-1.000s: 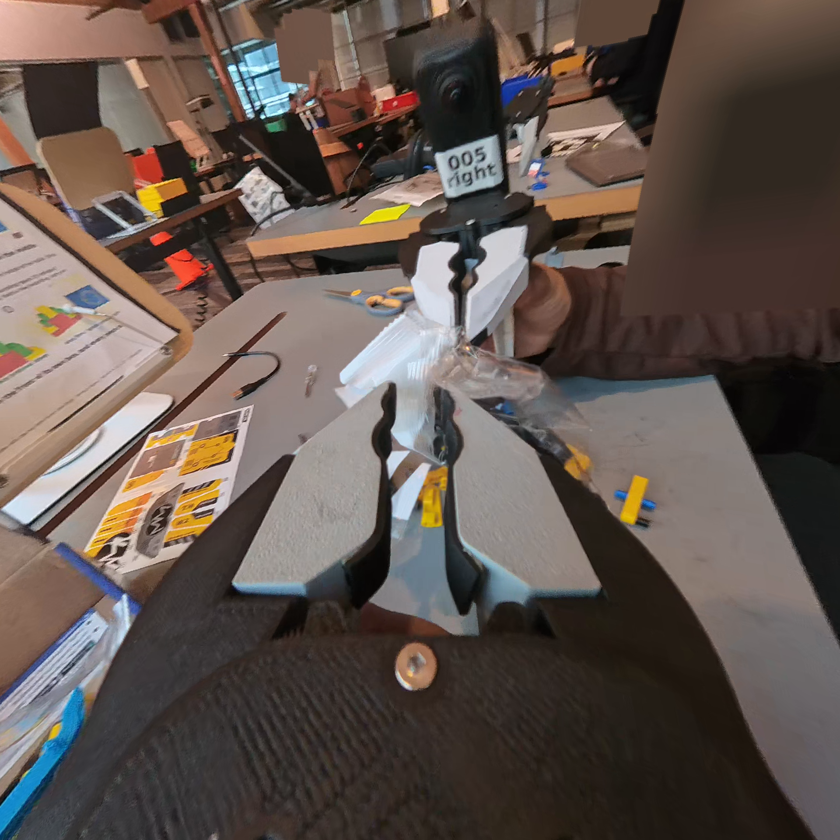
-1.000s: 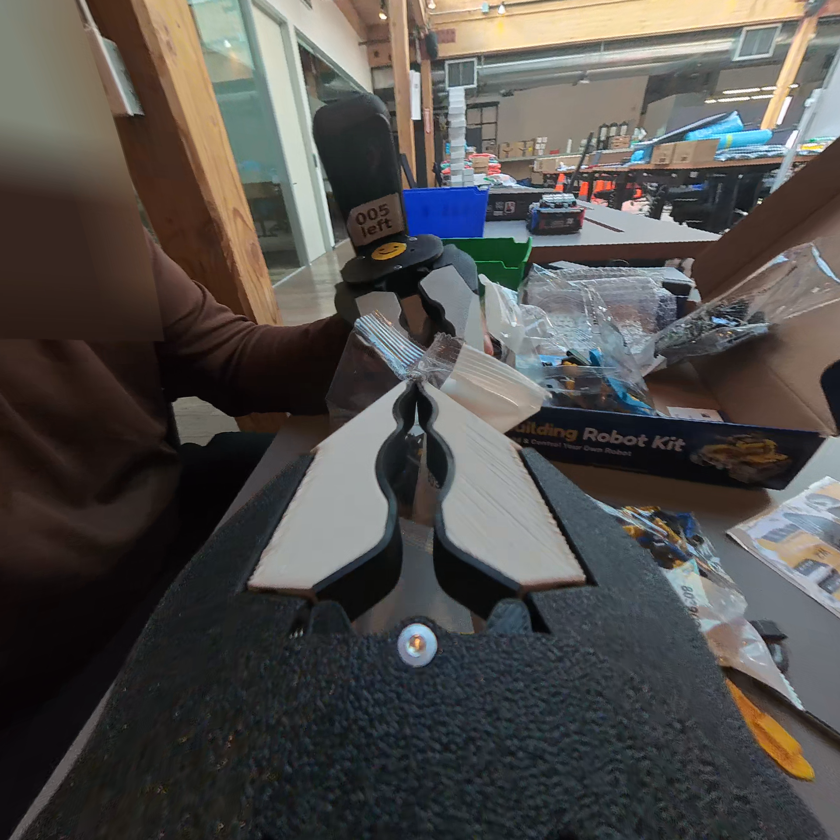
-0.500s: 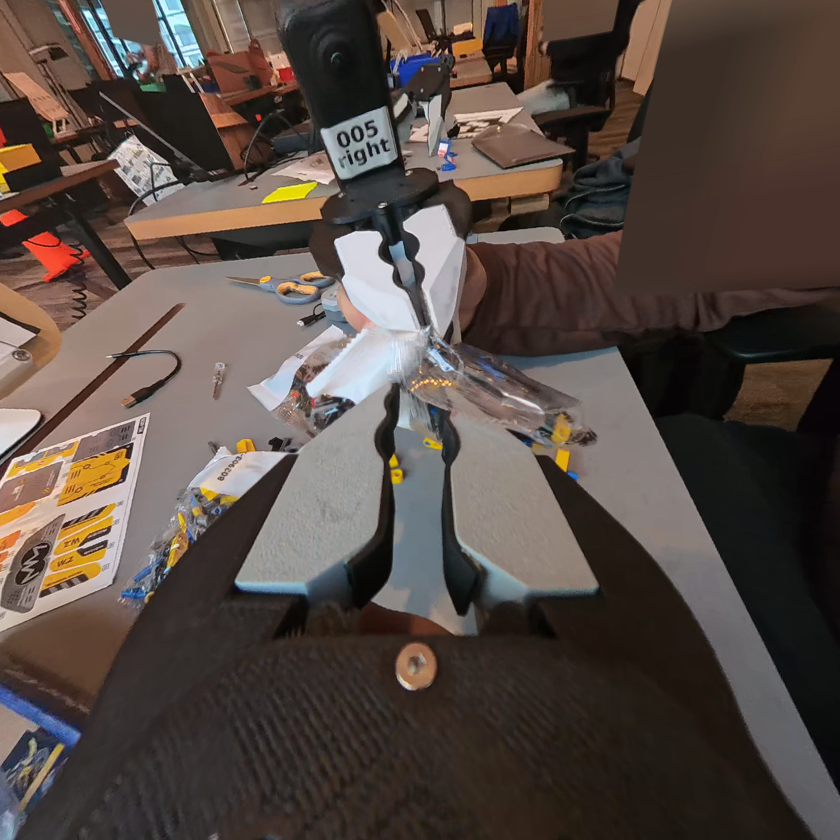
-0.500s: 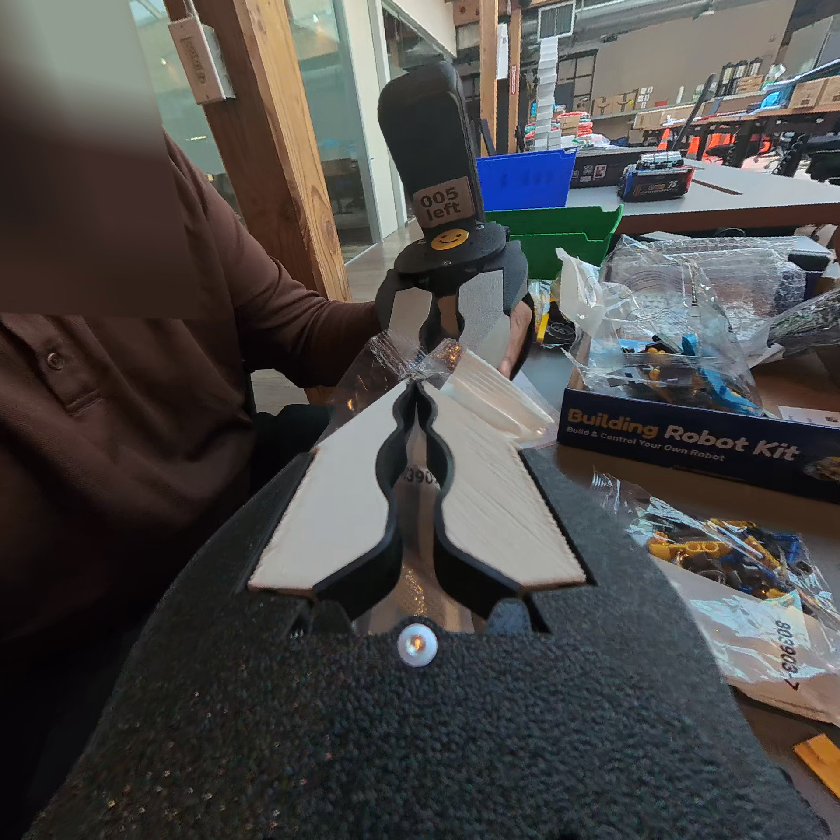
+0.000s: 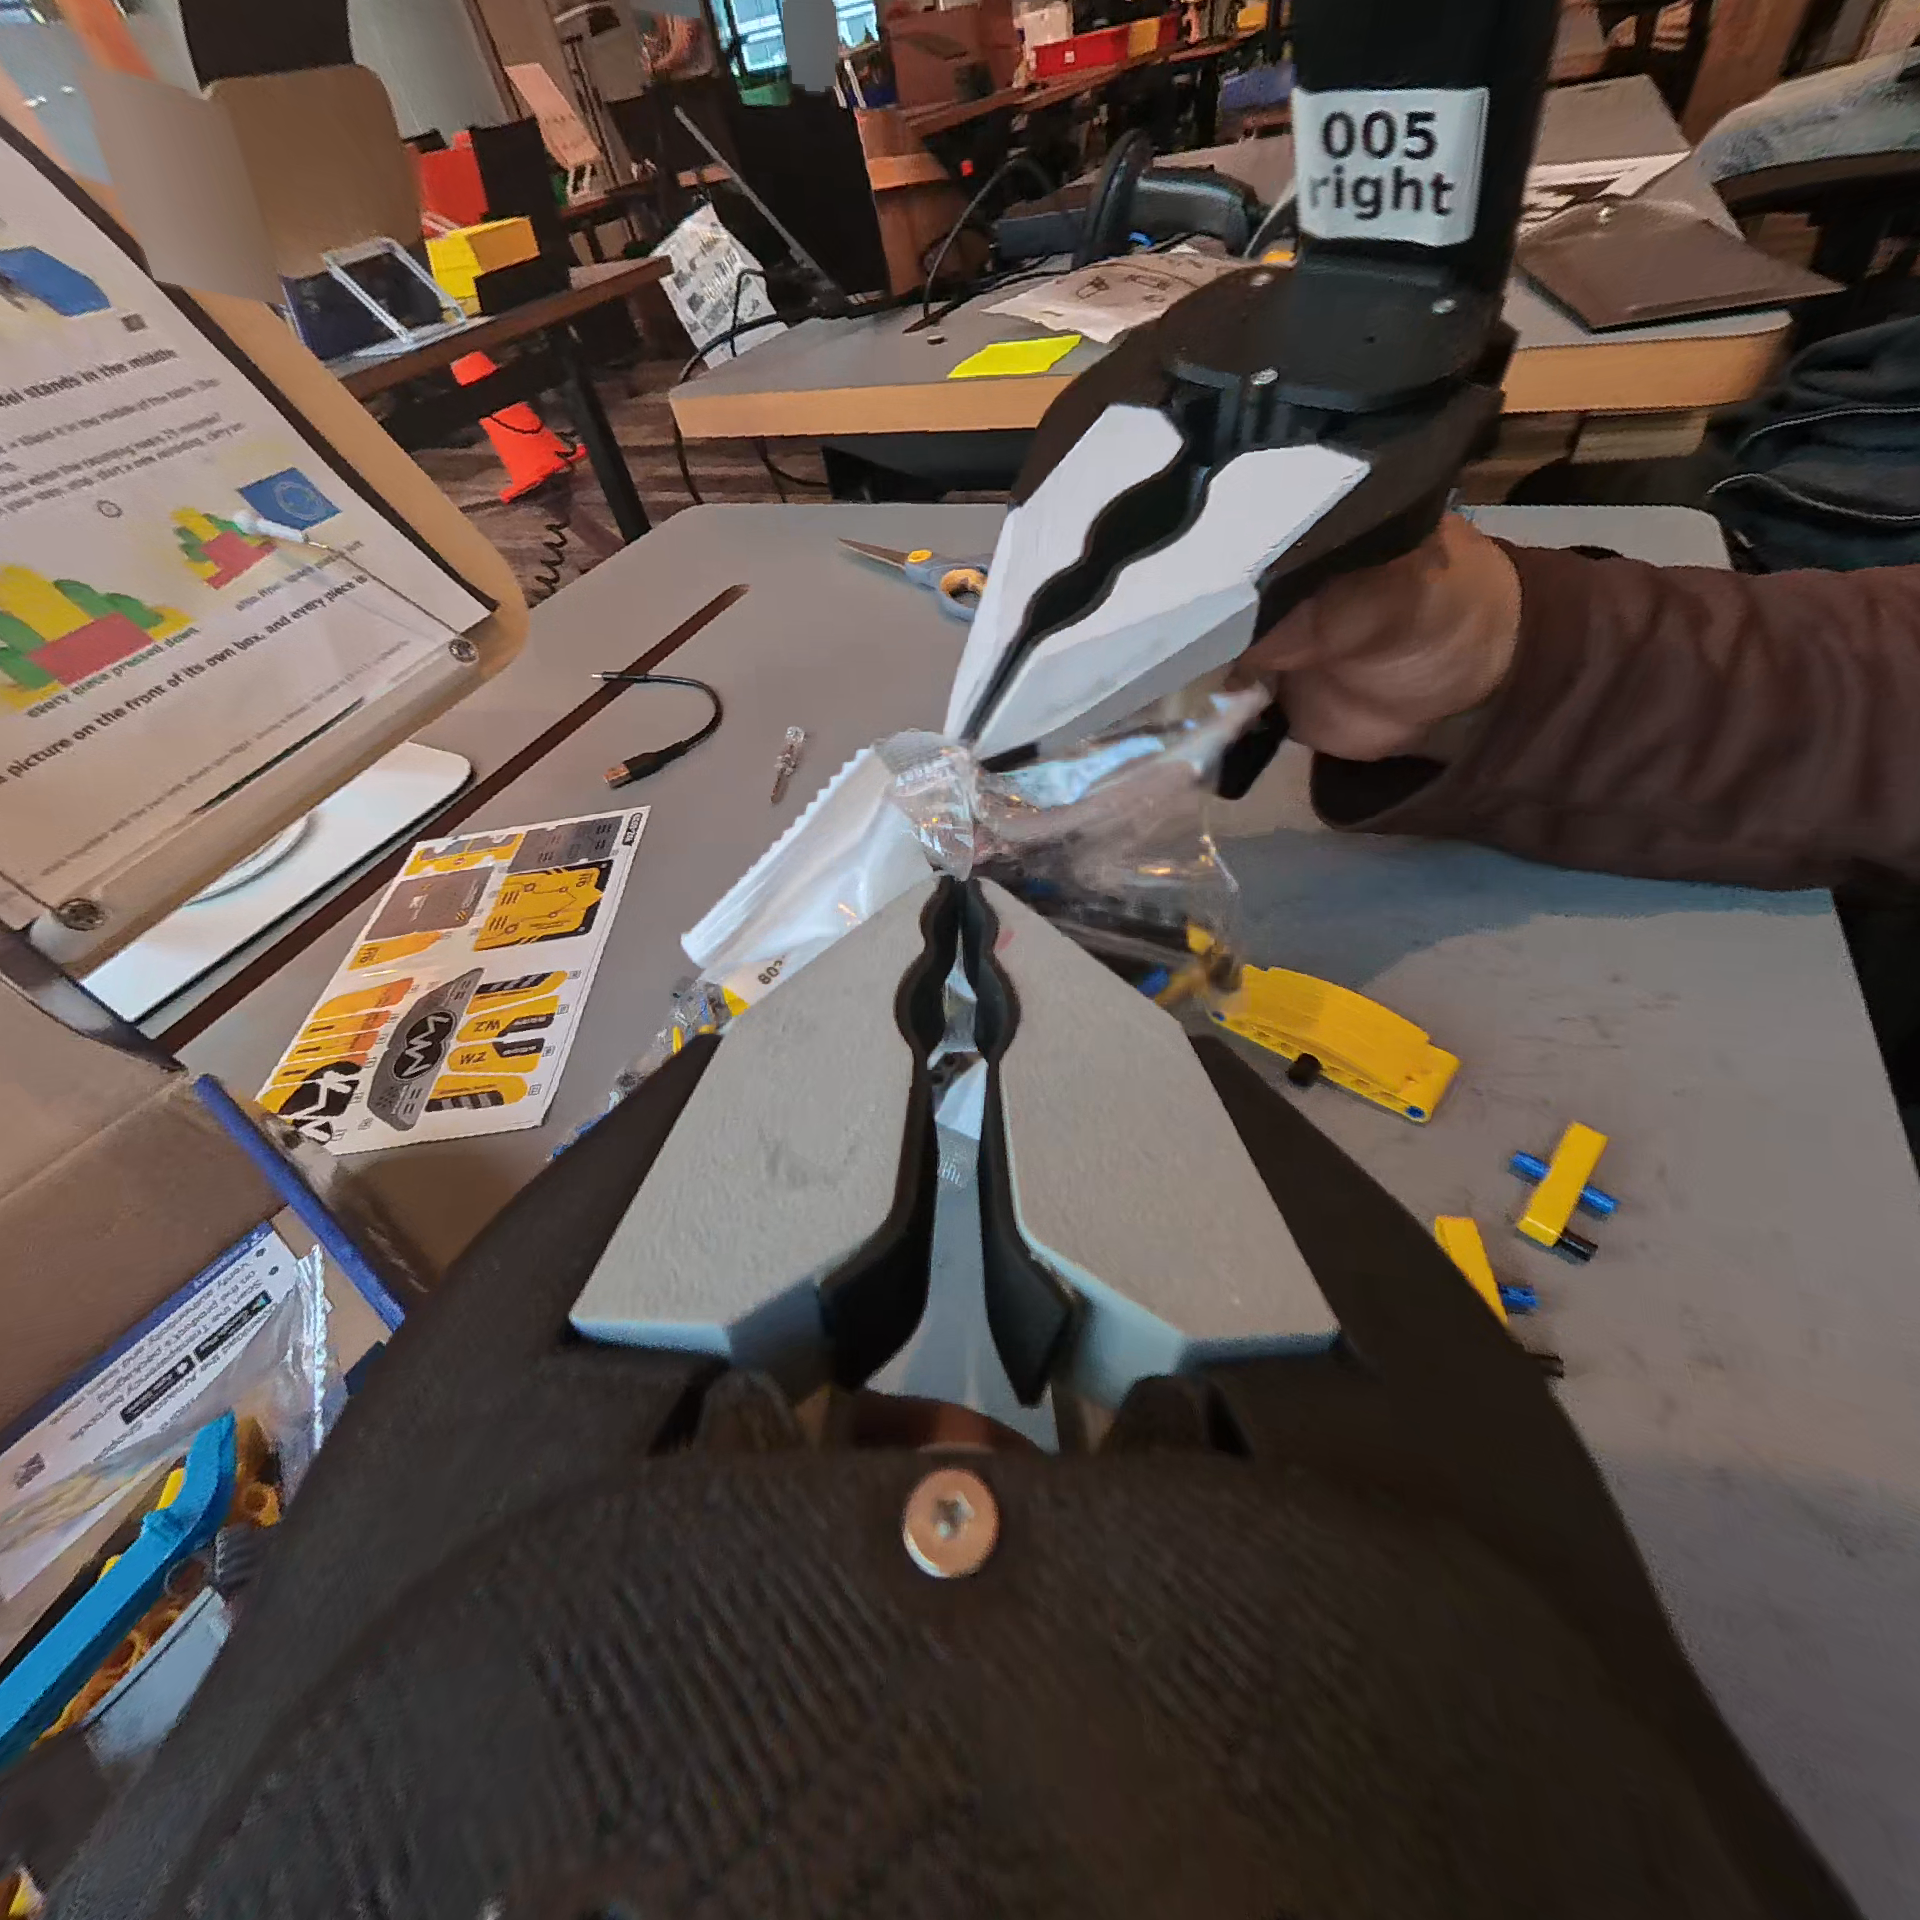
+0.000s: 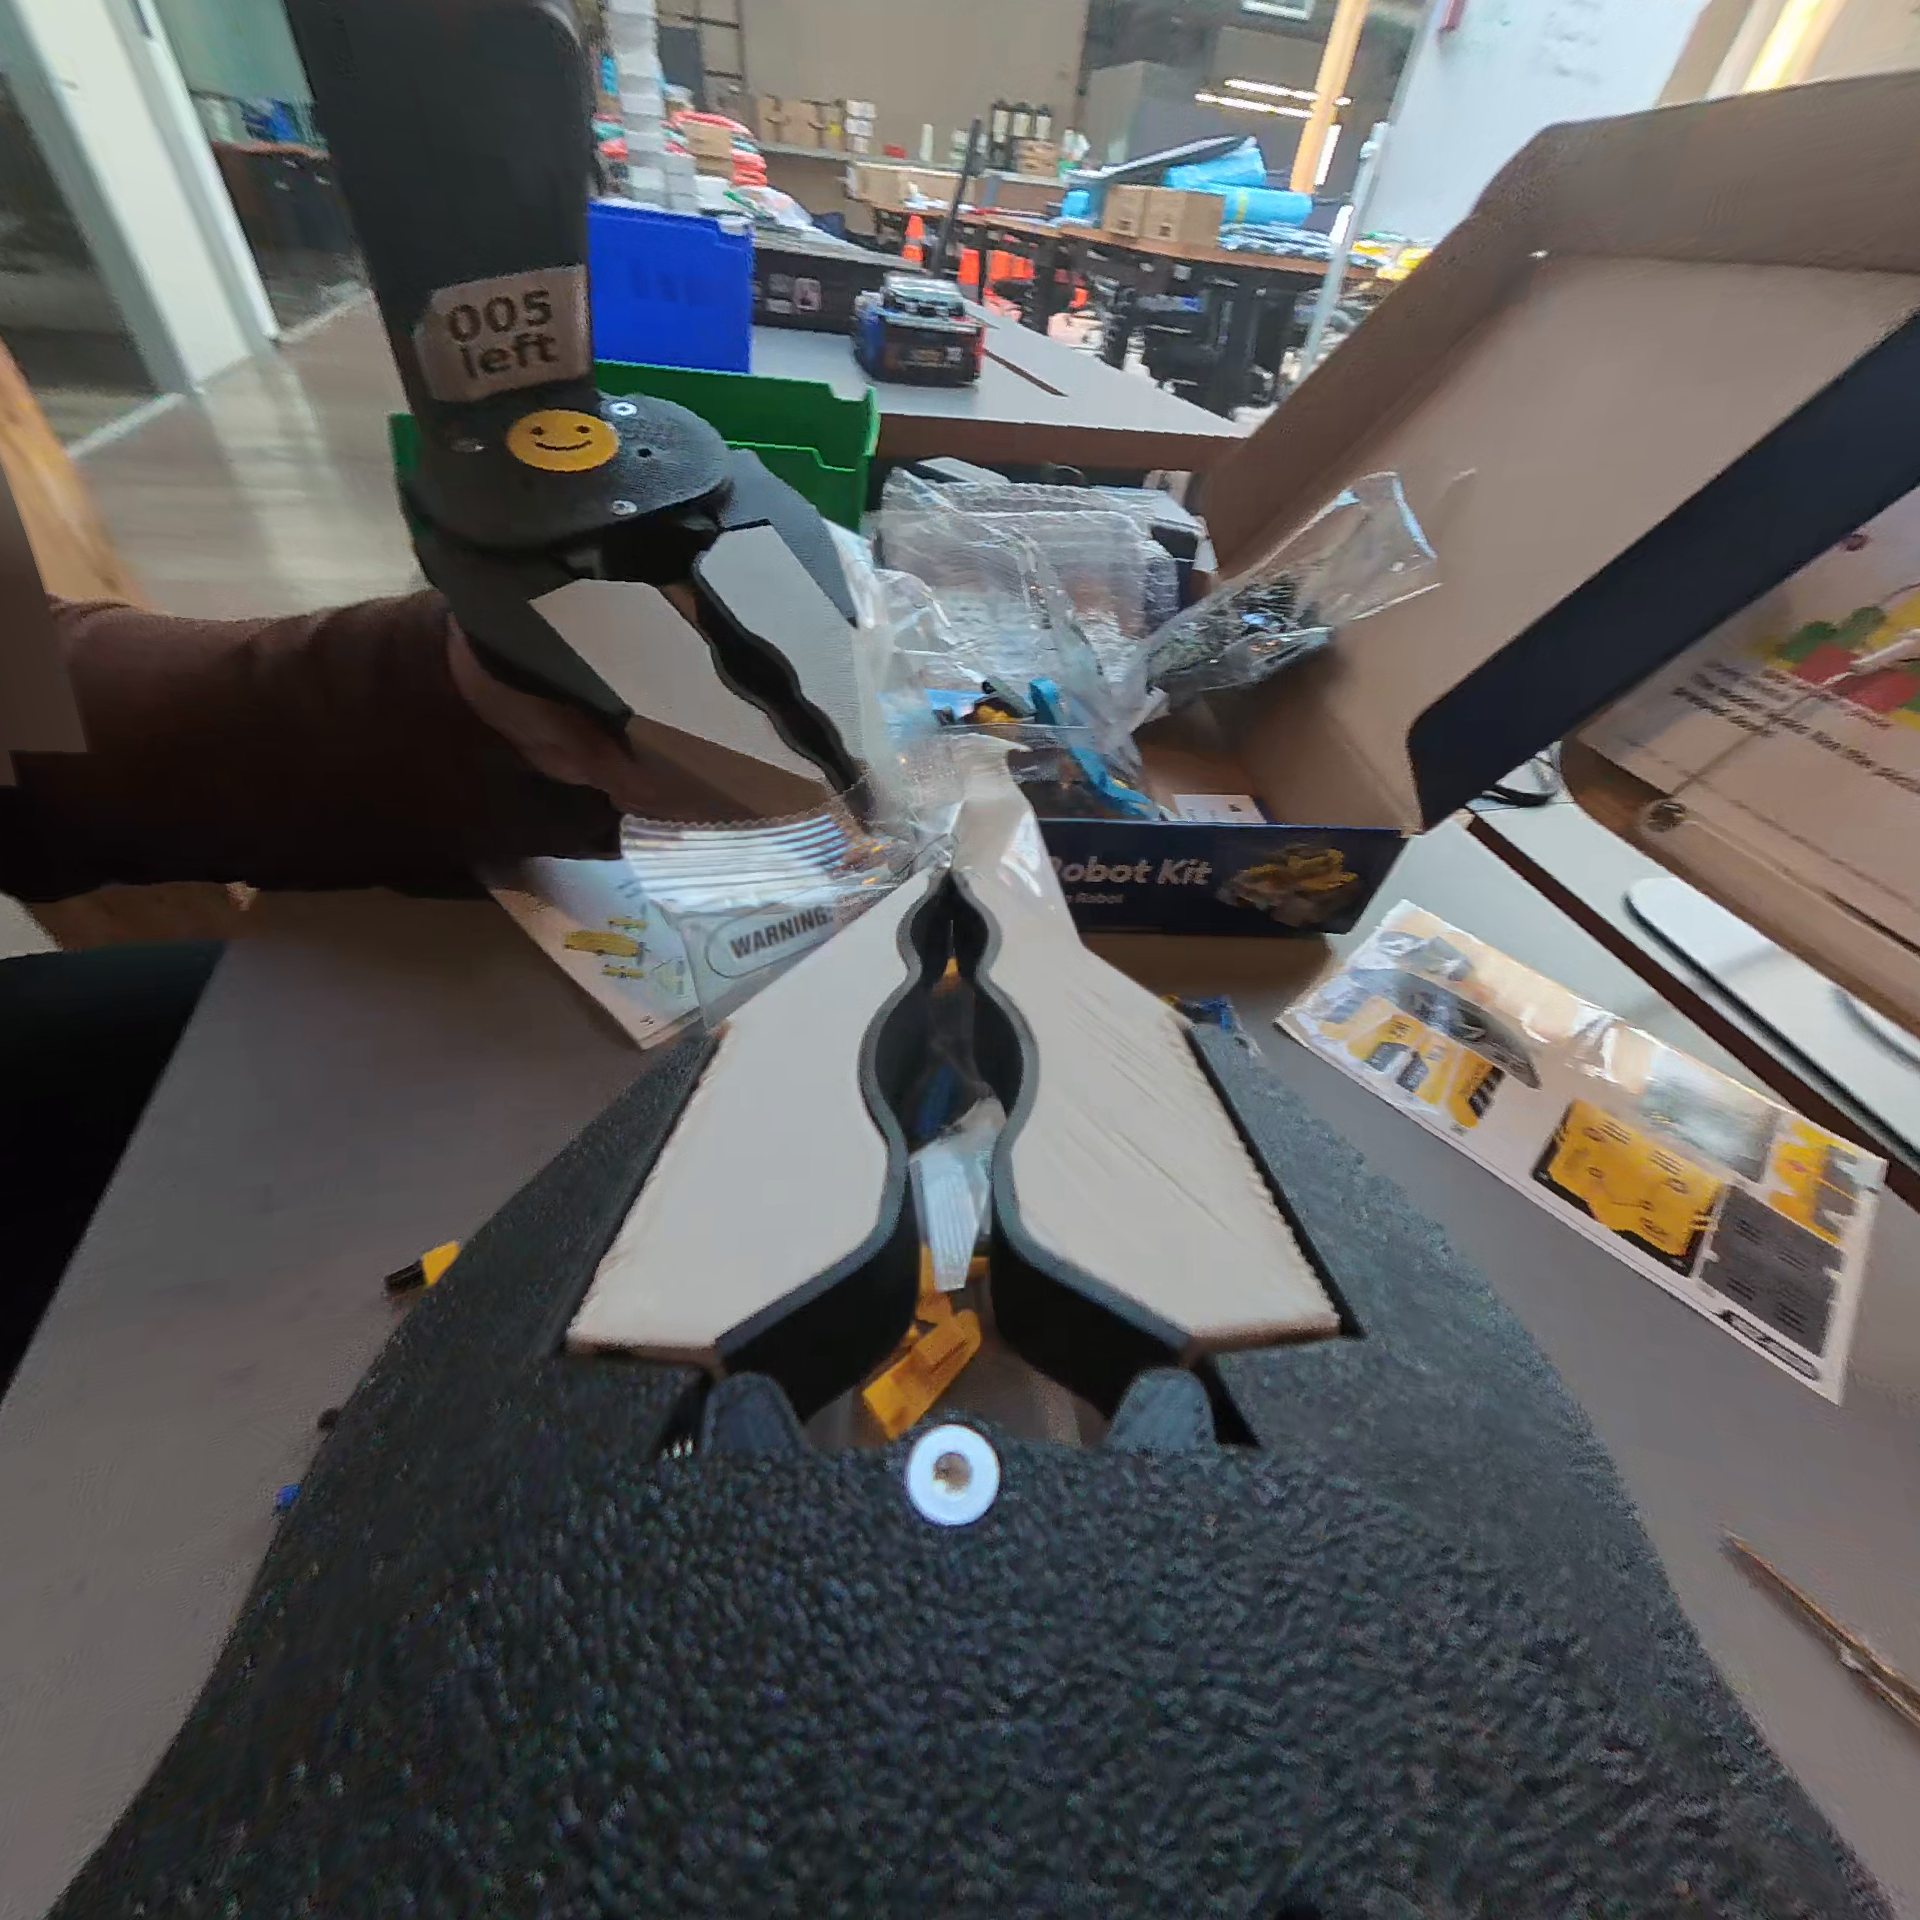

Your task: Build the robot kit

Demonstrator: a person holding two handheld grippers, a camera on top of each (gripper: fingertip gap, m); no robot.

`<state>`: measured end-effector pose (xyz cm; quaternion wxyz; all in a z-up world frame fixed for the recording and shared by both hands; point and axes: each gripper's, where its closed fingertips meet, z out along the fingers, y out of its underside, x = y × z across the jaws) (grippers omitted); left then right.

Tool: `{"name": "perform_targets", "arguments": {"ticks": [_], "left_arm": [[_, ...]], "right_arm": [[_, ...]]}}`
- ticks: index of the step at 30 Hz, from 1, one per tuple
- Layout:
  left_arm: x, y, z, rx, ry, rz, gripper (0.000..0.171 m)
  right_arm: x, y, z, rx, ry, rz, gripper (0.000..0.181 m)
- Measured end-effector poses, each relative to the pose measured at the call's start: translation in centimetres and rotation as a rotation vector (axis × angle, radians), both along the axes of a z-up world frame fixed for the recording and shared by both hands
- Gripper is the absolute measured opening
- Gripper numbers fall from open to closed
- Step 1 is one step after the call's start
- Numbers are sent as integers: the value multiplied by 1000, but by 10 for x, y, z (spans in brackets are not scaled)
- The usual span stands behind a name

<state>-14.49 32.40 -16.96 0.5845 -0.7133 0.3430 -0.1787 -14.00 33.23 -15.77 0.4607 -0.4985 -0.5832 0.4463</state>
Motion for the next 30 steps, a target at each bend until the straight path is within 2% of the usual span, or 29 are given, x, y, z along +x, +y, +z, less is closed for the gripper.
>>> {"name": "perform_targets", "arguments": {"ticks": [4,11,15,17,20,21,25,26,30], "left_arm": [[-2,1,-1,11,37,25,0],[0,5,-4,6,30,44,0],[-2,7,-6,-5,19,47,0],[-6,8,-6,-19,-2,46,0],[-6,6,-5,-28,-29,17,0],[-4,4,-5,-29,-26,-7,0],[3,-5,-8,-48,-24,-92,0],[5,-7,-7,-47,-35,-105,0],[10,-17,-6,-43,-19,-172,0]], "right_arm": [[-5,13,-3,31,-20,-135,0],[-10,24,-10,47,-53,-237,0],[-12,27,-14,10,-61,-244,0],[-15,25,-18,-35,-69,-196,0],[-6,15,-11,-191,-22,-28,1],[-2,15,-10,-221,-23,6,6],[10,5,3,-197,11,113,21],[10,0,1,-181,-4,134,28],[6,-12,-11,-133,-69,175,38]]}}
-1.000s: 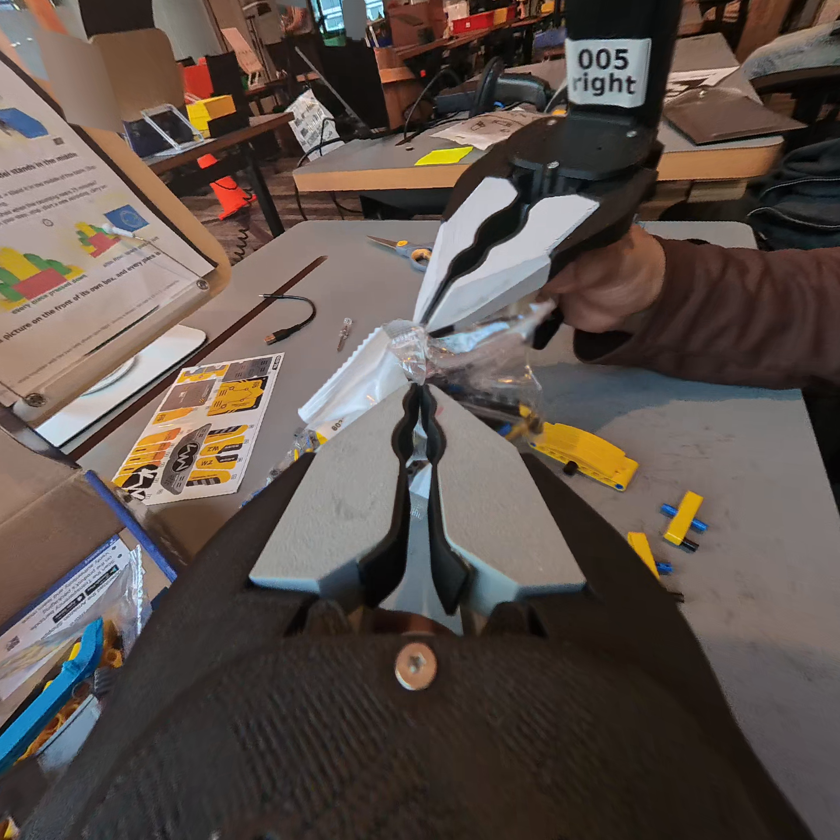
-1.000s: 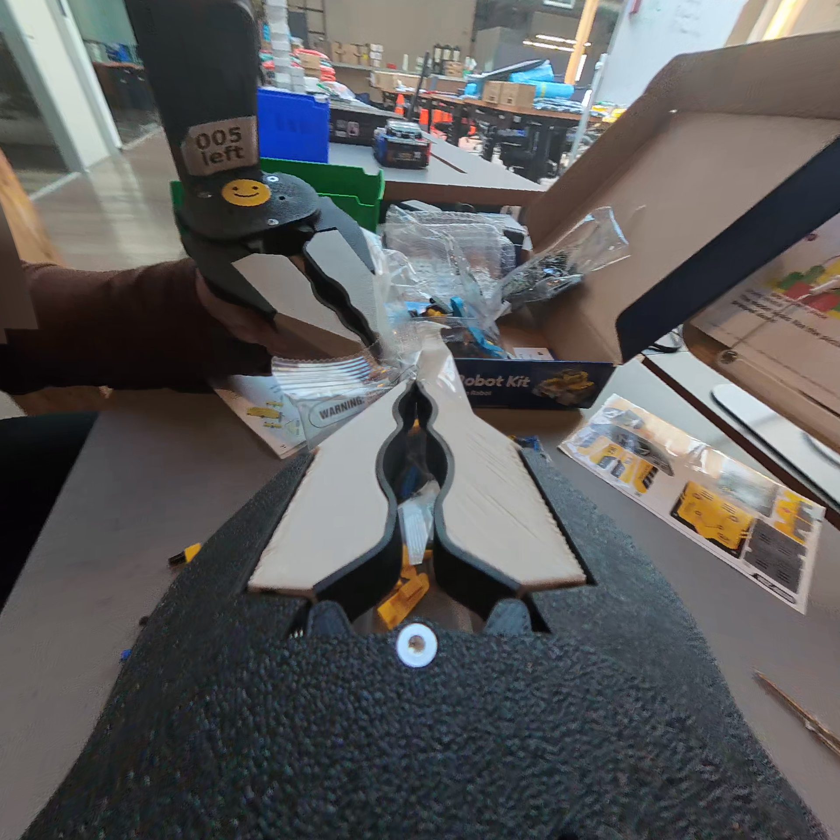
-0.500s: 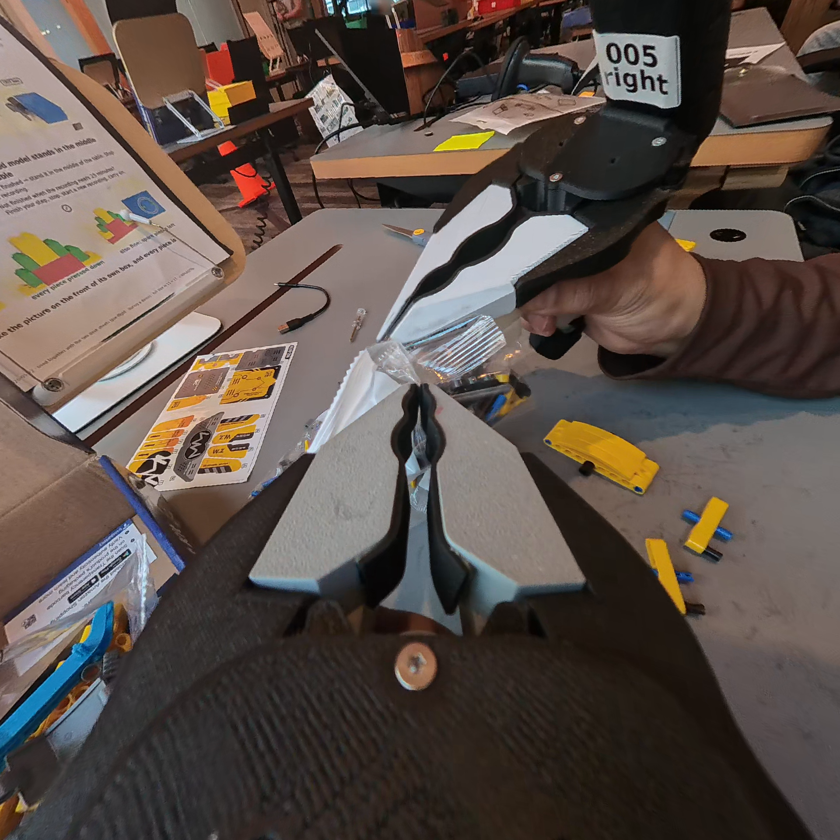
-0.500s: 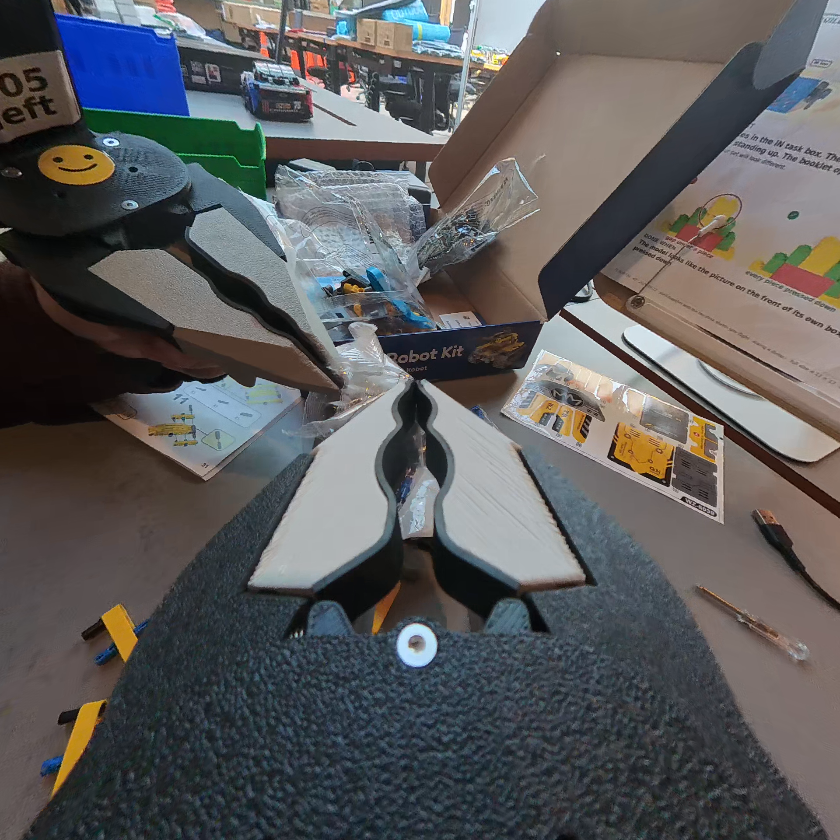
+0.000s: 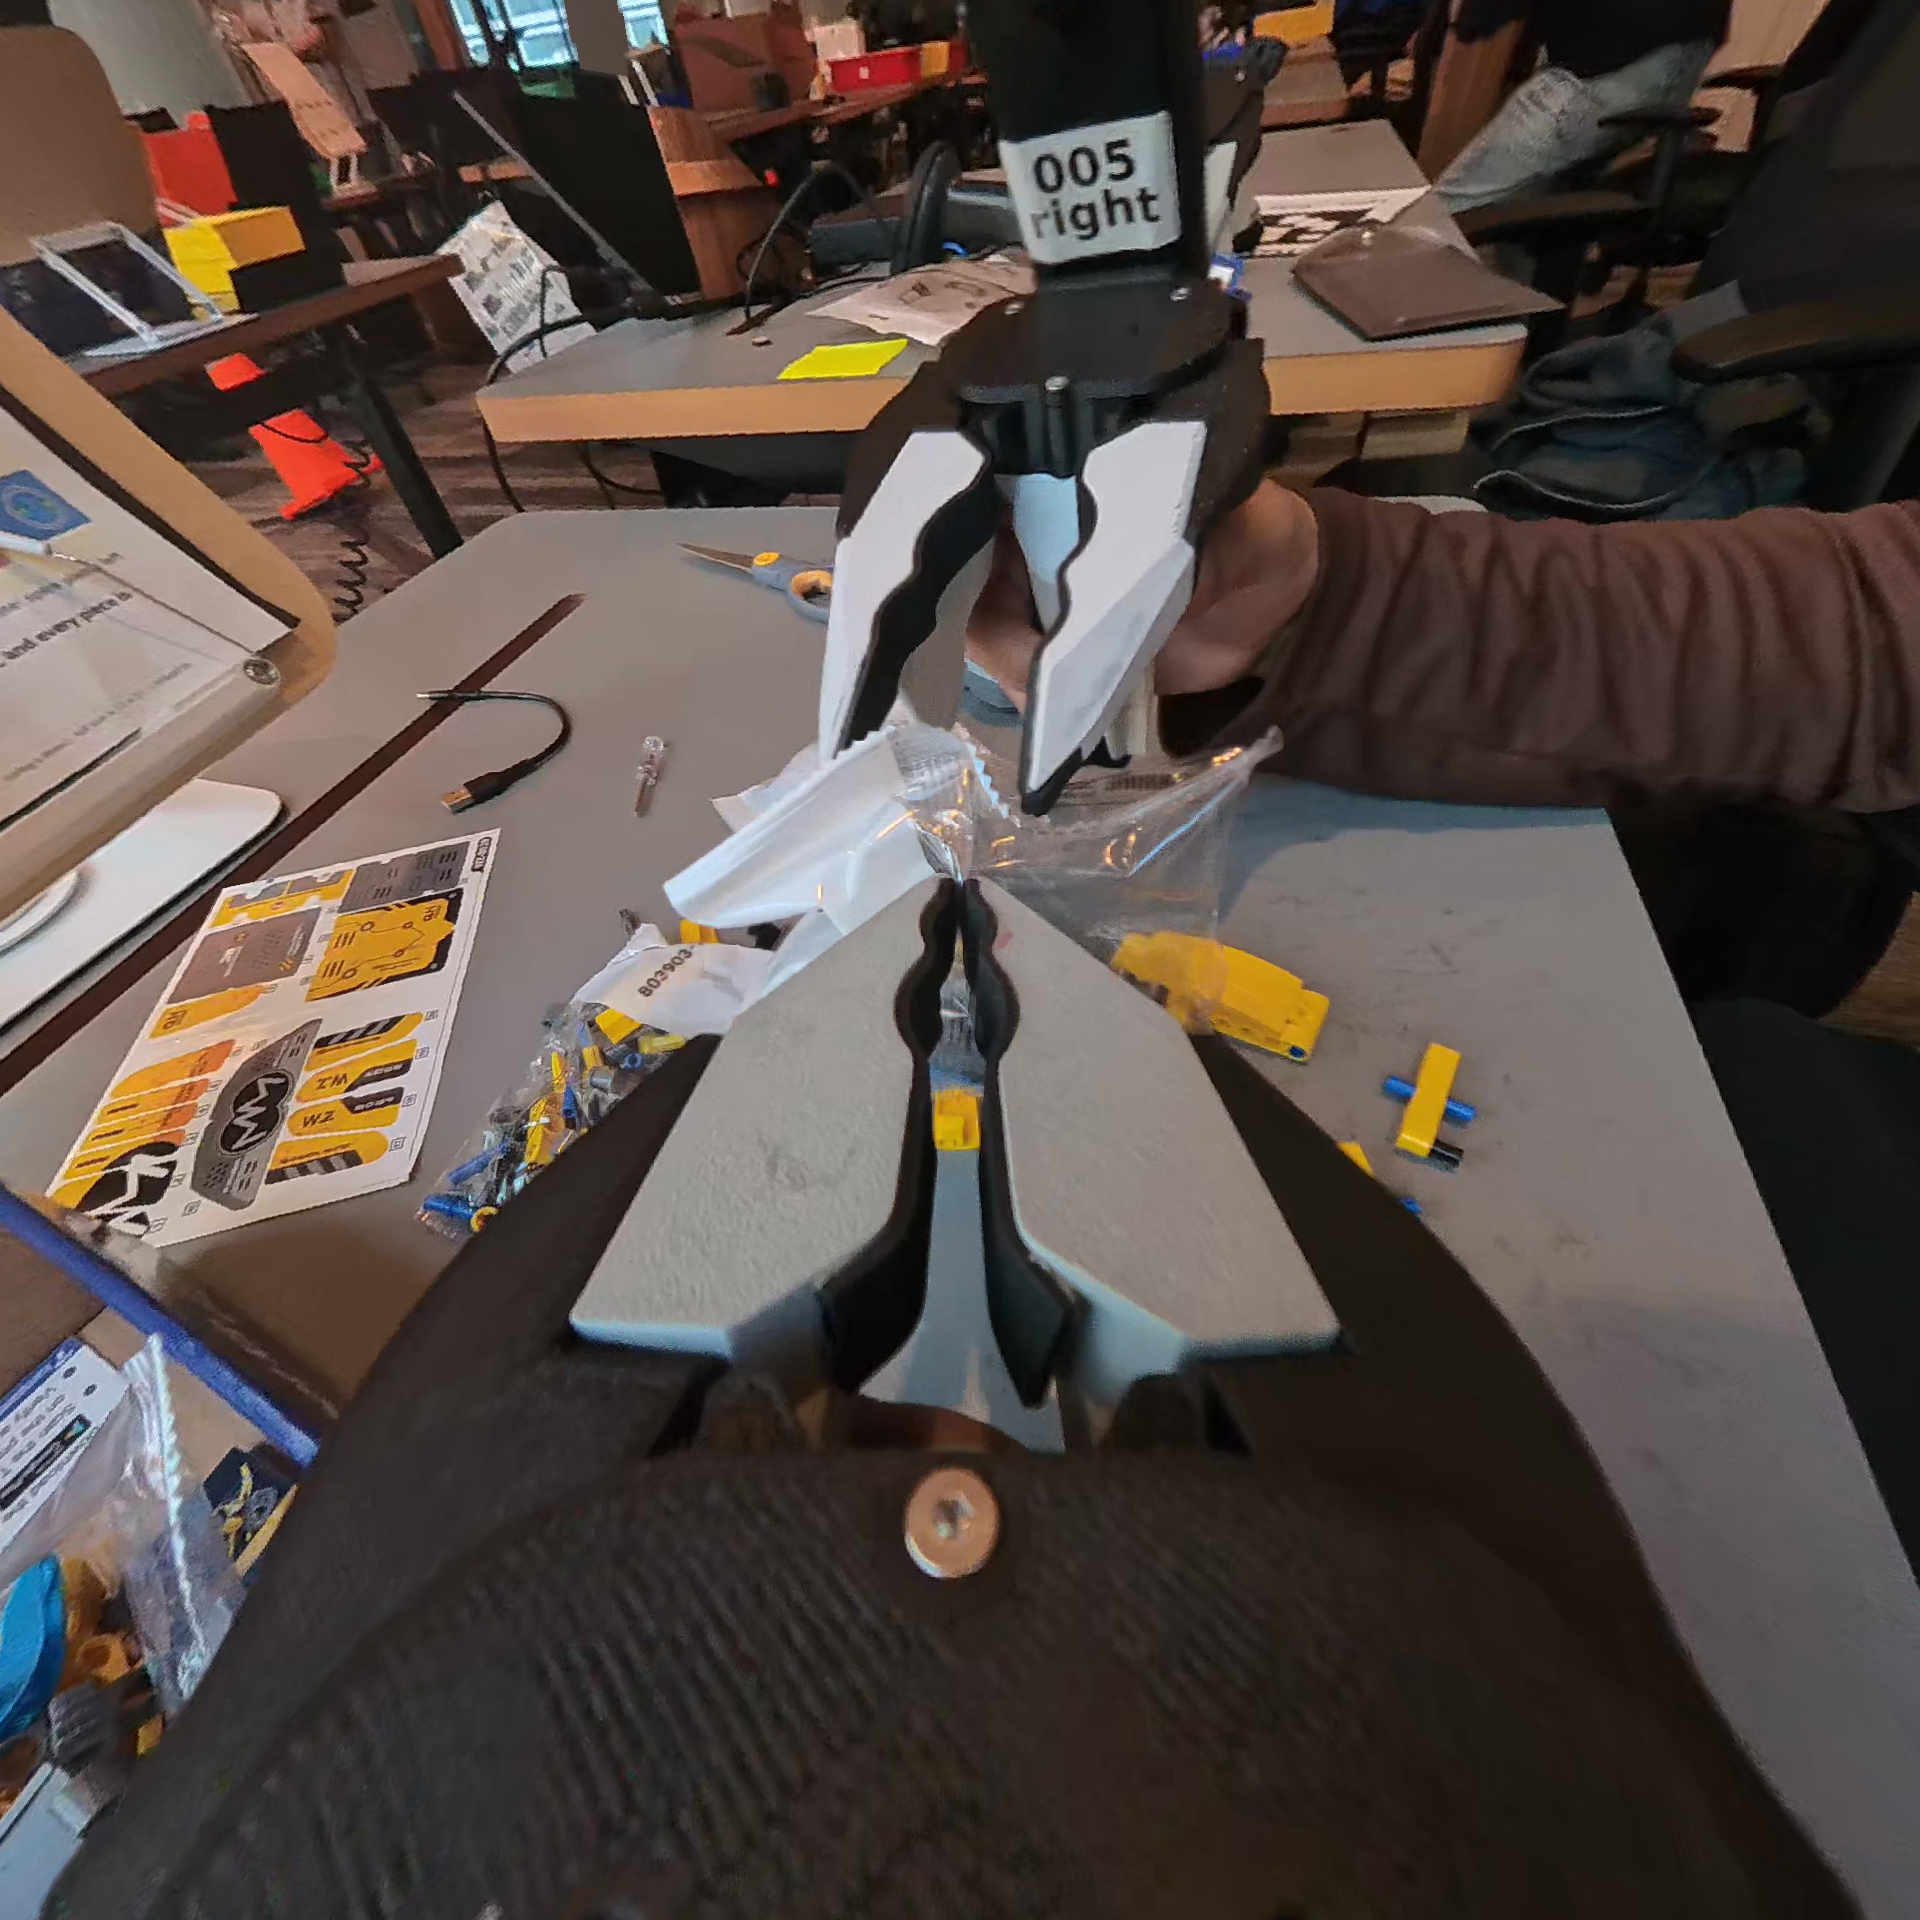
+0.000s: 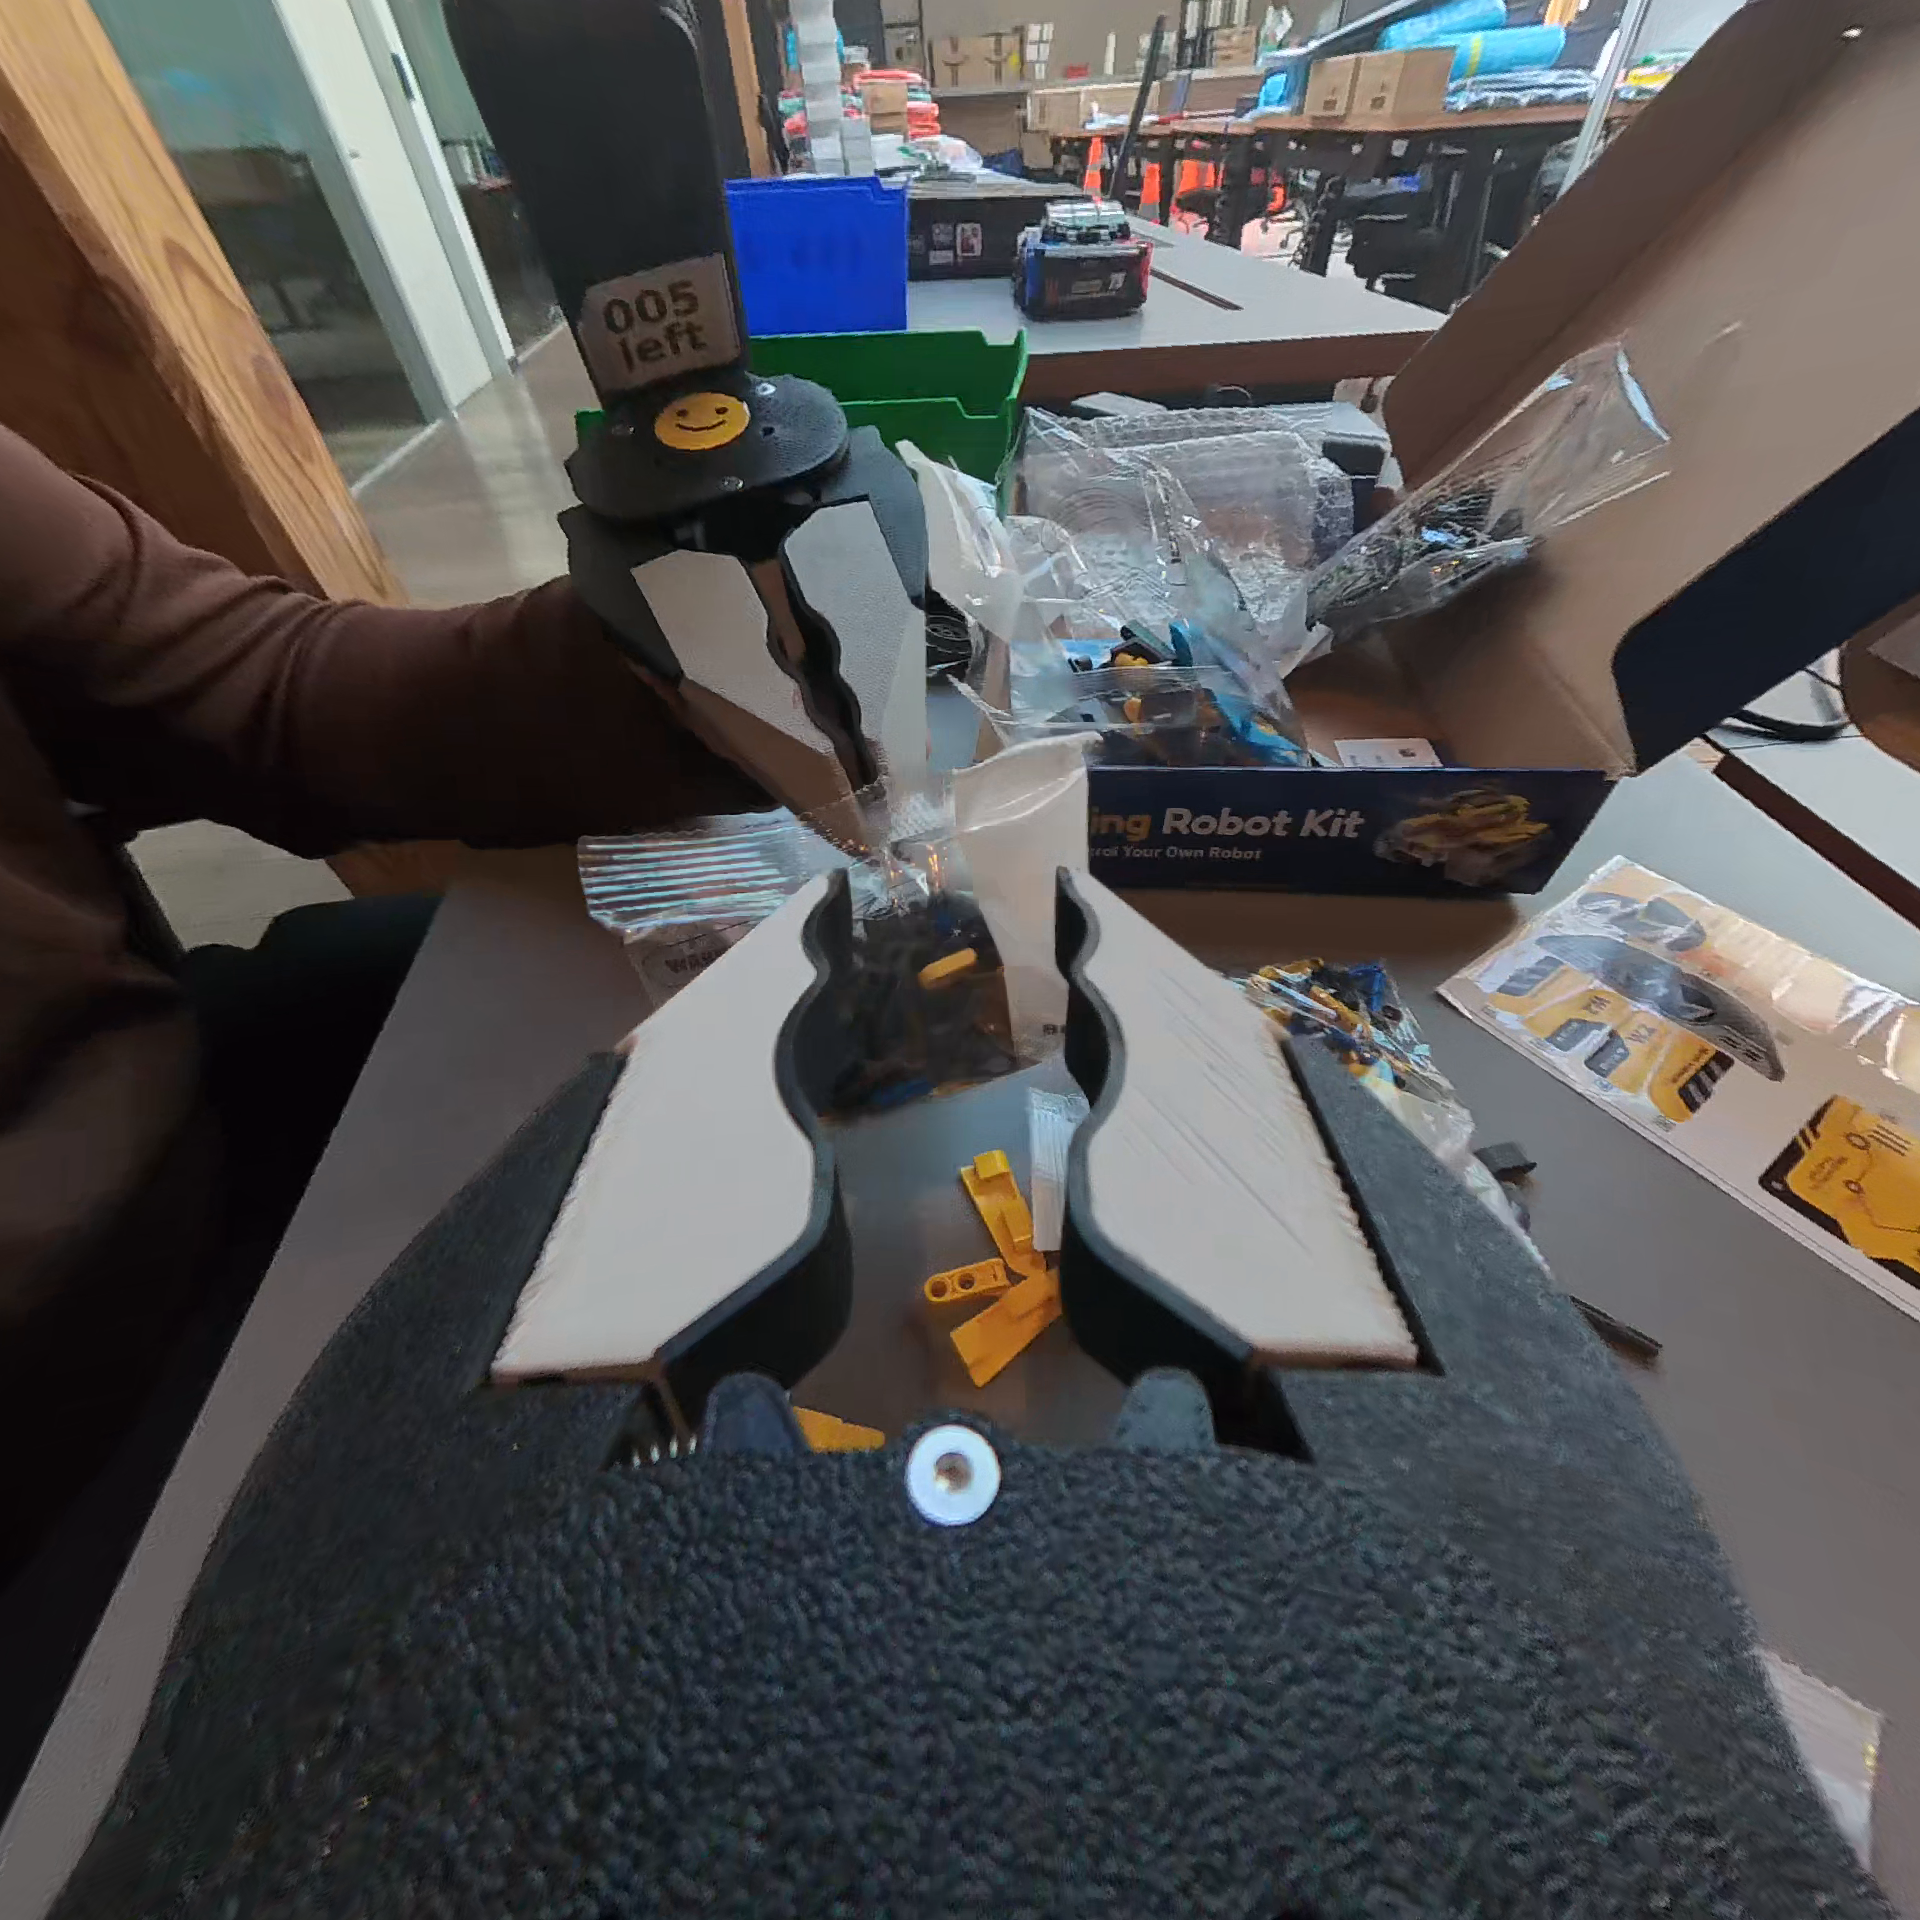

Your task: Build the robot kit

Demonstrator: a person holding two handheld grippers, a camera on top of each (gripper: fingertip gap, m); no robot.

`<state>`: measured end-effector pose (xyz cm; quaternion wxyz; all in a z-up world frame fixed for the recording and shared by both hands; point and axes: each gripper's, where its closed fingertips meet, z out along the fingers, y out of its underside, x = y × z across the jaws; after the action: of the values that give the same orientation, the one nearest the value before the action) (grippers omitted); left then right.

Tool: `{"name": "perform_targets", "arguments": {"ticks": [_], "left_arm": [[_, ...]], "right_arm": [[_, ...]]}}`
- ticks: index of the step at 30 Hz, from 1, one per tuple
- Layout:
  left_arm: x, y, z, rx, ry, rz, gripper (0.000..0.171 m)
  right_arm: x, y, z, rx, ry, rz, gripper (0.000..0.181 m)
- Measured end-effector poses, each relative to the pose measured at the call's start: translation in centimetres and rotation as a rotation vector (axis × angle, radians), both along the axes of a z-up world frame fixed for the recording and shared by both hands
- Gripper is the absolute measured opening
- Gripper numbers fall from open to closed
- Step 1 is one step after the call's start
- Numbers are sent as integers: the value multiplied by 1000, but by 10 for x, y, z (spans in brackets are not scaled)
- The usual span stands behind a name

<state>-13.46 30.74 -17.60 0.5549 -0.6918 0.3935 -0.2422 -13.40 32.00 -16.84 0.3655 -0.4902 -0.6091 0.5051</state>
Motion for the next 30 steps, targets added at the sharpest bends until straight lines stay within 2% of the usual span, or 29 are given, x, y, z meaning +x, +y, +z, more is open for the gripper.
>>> {"name": "perform_targets", "arguments": {"ticks": [3,7,9,11,14,18,20,24,30], "left_arm": [[3,-7,3,-6,-19,-46,0],[7,-12,8,-15,-57,-79,0],[9,-13,8,-18,-65,-89,0],[7,-8,4,-25,-44,-54,0],[2,1,-3,-8,5,17,1],[-1,9,-7,65,103,95,2],[-4,14,-5,62,98,140,0],[-15,29,-4,104,139,295,0],[-20,33,1,104,95,335,0]], "right_arm": [[4,-15,0,-68,-3,111,22],[6,-21,4,-78,22,144,21],[4,-23,1,-79,1,146,13],[-1,-16,-5,-20,-22,81,4],[-5,-10,-10,53,-46,20,0],[-7,-7,-11,16,-53,1,0],[-8,-2,-10,23,-40,-30,0],[-17,18,-8,78,-18,-199,0],[-20,33,-6,87,-28,-299,0]]}}
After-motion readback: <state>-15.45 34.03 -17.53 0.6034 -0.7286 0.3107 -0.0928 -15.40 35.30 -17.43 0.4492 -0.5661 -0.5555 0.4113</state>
